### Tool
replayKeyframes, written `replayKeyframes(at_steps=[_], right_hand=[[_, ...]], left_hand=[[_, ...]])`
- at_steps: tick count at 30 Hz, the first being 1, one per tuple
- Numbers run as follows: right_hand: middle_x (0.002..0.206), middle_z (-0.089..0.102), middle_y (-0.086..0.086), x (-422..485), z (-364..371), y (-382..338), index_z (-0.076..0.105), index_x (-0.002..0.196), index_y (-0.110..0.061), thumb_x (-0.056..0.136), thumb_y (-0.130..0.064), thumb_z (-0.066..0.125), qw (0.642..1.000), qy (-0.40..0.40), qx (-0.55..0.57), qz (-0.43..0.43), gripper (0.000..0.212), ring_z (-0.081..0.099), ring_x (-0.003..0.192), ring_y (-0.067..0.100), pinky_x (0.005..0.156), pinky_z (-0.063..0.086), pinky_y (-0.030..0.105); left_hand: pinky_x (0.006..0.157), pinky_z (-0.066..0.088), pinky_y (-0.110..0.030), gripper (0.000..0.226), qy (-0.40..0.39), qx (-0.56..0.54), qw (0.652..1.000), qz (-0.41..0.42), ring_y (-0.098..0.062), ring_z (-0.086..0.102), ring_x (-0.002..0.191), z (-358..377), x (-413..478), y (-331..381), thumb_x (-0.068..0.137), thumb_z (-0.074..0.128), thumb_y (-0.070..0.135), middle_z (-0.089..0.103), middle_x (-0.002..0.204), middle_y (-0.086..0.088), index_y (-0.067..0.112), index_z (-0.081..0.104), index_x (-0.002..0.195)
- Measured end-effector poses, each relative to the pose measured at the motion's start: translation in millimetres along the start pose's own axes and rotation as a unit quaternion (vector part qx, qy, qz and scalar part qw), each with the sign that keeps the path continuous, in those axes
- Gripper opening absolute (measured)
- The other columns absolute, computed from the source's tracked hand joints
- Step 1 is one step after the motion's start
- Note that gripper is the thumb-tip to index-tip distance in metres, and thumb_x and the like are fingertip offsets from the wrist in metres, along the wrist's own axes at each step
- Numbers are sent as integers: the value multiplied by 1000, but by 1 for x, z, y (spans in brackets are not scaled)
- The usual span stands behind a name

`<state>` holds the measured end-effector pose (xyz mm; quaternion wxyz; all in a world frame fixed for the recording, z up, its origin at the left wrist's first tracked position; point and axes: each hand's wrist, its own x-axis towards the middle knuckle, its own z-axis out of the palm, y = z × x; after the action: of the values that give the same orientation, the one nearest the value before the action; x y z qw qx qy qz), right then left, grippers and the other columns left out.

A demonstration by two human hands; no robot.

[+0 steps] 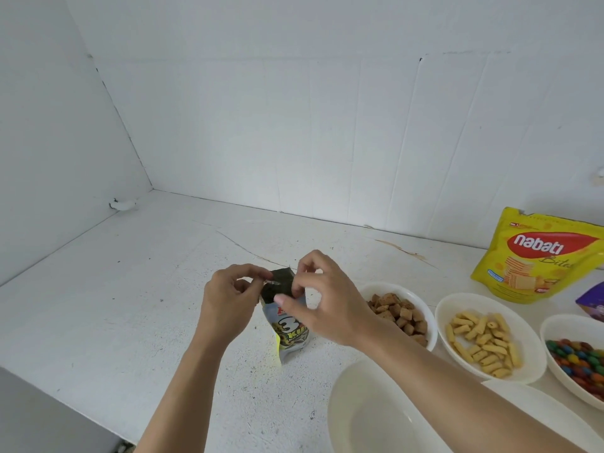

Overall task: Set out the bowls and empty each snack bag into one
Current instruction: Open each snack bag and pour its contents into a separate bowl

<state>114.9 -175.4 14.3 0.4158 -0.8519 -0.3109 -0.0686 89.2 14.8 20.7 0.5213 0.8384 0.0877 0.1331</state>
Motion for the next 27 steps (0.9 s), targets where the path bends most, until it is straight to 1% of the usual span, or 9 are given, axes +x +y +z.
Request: replayKeyframes(at_steps=[2, 4, 6, 8, 13, 18, 22, 24, 27], right_hand=[[107, 44, -8, -7, -2, -5, 65, 81, -21, 86, -53, 67, 996, -21, -67, -58, 33, 46, 105, 10, 89, 42, 26], [111, 43, -7, -9, -2, -7, 66, 86, -22, 85, -46, 69, 988, -26, -123, -95, 24, 43, 108, 13, 91, 42, 35], [114, 43, -5, -8, -3, -7, 69, 89, -21, 83, -33, 71, 980, -28, -169, -104, 14, 42, 111, 16, 89, 44, 43], [115, 44, -3, -7, -4, -8, 70, 87, -19, 82, -28, 72, 975, -36, -195, -99, 10, 42, 114, 20, 88, 44, 47], [110, 45, -3, -6, -3, -16, 71, 80, -18, 83, -26, 73, 970, -14, -217, -110, 9, 42, 111, 18, 87, 44, 45], [109, 48, 0, -13, -5, -22, 71, 78, -14, 87, -21, 73, 978, -19, -161, -132, 11, 46, 108, 17, 93, 43, 33], [108, 48, -2, -11, -5, -39, 68, 81, -11, 90, -15, 67, 986, -12, -97, -139, 10, 47, 105, 12, 86, 44, 22], [109, 48, -4, -7, -9, -49, 64, 79, -10, 91, -14, 64, 986, -3, -78, -147, 13, 46, 106, 10, 83, 48, 24], [109, 48, -4, 0, -16, -62, 59, 78, -10, 93, -12, 63, 987, 28, -46, -150, 15, 46, 106, 10, 85, 45, 23]], left_hand=[[62, 52, -40, 33, -53, 28, 998, -10, -23, 63, 61, -10, 0, 7, 92, 64, 2, 75, 76, 2, 31, 80, 87], [67, 57, -36, 35, -117, 75, 990, -12, -15, 69, 63, -18, 0, 15, 87, 68, 1, 75, 92, 7, 32, 78, 99], [61, 53, -29, 42, -154, 127, 980, -5, -10, 65, 61, -22, 3, 21, 81, 68, -2, 74, 100, 9, 33, 77, 103], [63, 49, -26, 42, -154, 158, 975, 3, -11, 63, 66, -24, 6, 24, 80, 66, -3, 75, 100, 11, 32, 80, 99], [70, 48, -23, 36, -79, 140, 987, -6, -13, 66, 94, -19, 3, 20, 88, 60, -2, 77, 94, 9, 26, 82, 86], [68, 55, -24, 45, -94, 62, 994, -18, -16, 70, 85, -23, -13, 23, 91, 50, -10, 78, 85, 10, 23, 81, 89], [71, 62, -32, 48, -87, -14, 996, -5, -22, 75, 90, -31, -17, 32, 90, 43, -14, 79, 89, 1, 15, 80, 93], [77, 62, -39, 41, -76, -57, 995, 7, -28, 74, 94, -34, -17, 37, 96, 42, -11, 79, 93, -4, 11, 78, 98], [76, 60, -38, 29, -76, -116, 990, 21, -31, 73, 96, -36, -22, 50, 107, 44, 9, 78, 96, -5, 11, 72, 109]])
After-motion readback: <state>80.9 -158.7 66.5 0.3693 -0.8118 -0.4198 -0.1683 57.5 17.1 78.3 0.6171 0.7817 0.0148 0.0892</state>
